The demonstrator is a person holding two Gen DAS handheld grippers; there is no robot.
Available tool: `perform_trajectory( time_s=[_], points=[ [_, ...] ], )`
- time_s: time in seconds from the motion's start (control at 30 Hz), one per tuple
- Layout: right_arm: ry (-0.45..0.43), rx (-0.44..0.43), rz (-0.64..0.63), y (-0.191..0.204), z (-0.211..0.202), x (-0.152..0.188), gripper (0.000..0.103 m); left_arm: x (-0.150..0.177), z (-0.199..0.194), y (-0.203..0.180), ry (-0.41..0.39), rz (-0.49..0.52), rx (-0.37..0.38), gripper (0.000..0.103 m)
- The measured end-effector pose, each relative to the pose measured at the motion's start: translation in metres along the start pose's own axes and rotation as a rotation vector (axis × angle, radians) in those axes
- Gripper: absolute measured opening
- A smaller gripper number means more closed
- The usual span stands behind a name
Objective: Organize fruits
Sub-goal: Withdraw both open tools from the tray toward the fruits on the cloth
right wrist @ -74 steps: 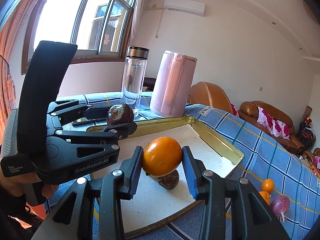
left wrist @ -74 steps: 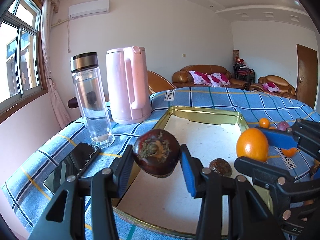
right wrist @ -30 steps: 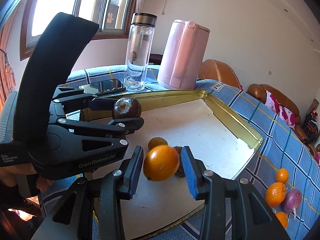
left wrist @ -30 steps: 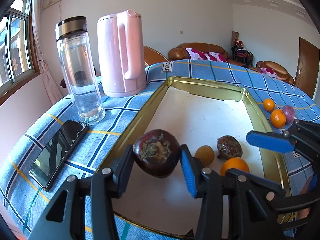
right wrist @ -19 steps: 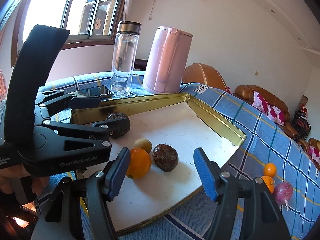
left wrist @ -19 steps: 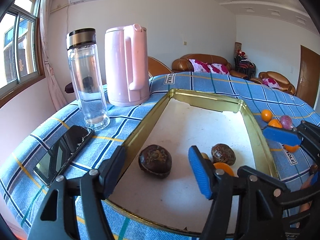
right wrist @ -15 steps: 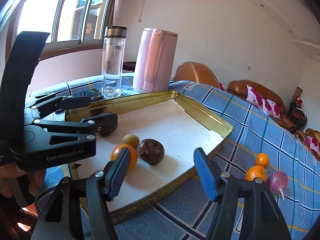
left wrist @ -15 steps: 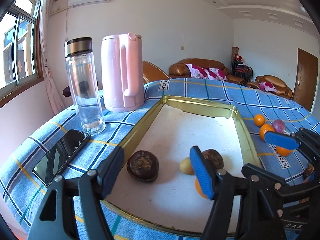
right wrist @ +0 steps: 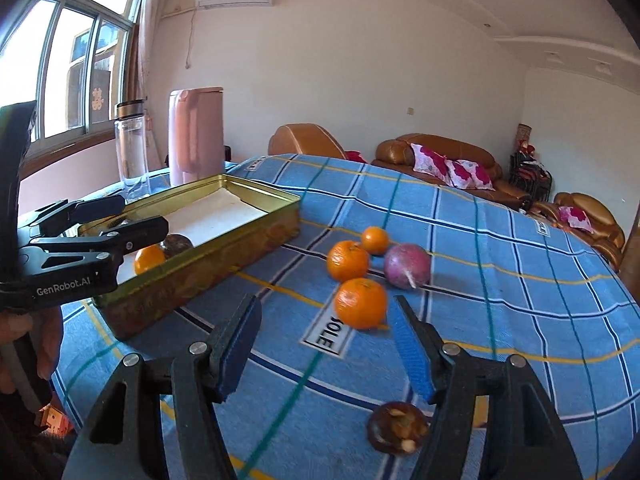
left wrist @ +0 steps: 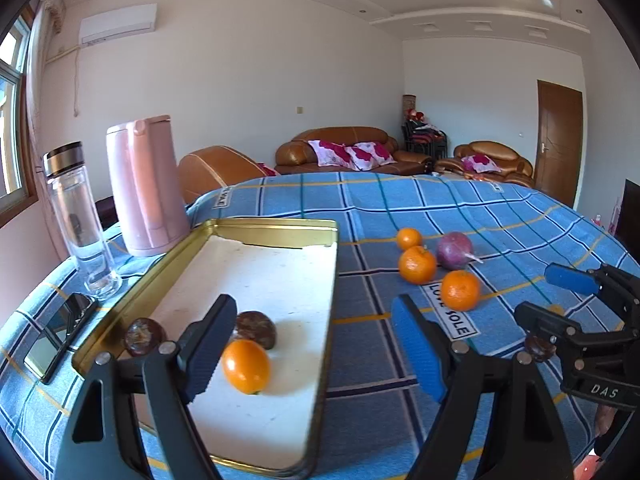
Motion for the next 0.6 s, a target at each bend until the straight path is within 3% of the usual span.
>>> perform_trajectory(
  time_s=[0.1, 0.4, 0.57, 0.6],
  points=[
    [0.006, 0.074, 0.067, -0.032, -0.016, 0.015, 0.067, 0.001, -0.001, -0.030, 0.016, 0.038, 0.059, 0.088],
    [0.045, 0.170, 0.204, -0.096, -0.038, 0.047, 0.067, 0.004, -0.003, -0.106, 0.058, 0.137, 0.168, 0.088],
    [0.078, 0.110, 0.241, -0.107, -0.034, 0.054, 0.066, 0.012, -0.001, -0.139, 0.097, 0.165, 0.229, 0.088],
    [0.097, 0.095, 0.241, -0.107, -0.031, 0.055, 0.062, 0.015, -0.001, -0.142, 0.101, 0.170, 0.229, 0.088]
  ],
)
Point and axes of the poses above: each gripper's, at about its wrist camera, not at the fingertips, and z roughly the way its jaws point, y to its left, x to its underside, the point moved 4 cm from there along z, roughly the way its jaws point, and after that the axes turned 10 degrees about -x, right-handed, at the moved point
